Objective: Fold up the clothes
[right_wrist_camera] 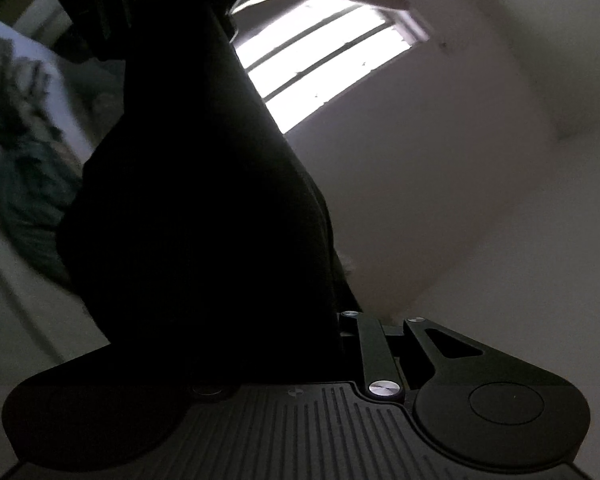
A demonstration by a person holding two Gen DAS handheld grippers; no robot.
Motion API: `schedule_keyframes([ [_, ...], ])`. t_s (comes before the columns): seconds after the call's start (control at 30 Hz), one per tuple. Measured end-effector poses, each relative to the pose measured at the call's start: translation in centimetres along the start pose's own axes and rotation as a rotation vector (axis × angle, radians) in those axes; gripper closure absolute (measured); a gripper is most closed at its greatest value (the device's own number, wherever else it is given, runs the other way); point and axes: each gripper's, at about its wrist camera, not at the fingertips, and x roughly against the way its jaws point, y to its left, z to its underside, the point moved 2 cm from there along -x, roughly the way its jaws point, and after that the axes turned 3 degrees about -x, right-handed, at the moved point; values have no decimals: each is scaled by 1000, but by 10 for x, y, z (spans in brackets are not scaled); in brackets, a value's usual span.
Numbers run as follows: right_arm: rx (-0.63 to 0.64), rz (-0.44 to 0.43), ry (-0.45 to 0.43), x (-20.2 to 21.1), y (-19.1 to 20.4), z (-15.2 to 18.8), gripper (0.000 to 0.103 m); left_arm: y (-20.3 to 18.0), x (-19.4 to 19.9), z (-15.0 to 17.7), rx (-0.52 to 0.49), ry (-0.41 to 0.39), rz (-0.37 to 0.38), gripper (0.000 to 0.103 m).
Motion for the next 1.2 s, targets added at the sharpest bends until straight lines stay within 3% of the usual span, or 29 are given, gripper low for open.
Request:
schedule_keyframes([
  [0.17,25,66,4,-52,-49,24,82,-16,-80,-28,-38,0,30,69],
  [0.47,15,143,40,-204,-109,80,82,17,-249,-87,-10,-6,51,69],
  [0.63,31,203,42,-295,-127,109,82,38,-321,-116,-45,-22,80,69],
  [0.73,73,258,40,-342,-117,135,82,66,-362,-121,-84,-38,106,69],
  [0.83,113,267,61,-382,-88,171,82,111,-394,-100,-168,-77,113,69],
  [0.93,161,201,128,-406,-47,215,82,161,-409,-58,-179,-60,51,68],
  [1.0,211,117,175,-404,-22,240,82,194,-416,-28,-151,-18,-2,68],
  [1.1,273,-4,216,-387,3,268,82,224,-409,4,-122,20,1,68],
  [1.2,290,-50,216,-368,10,278,81,240,-399,26,-94,36,15,69],
])
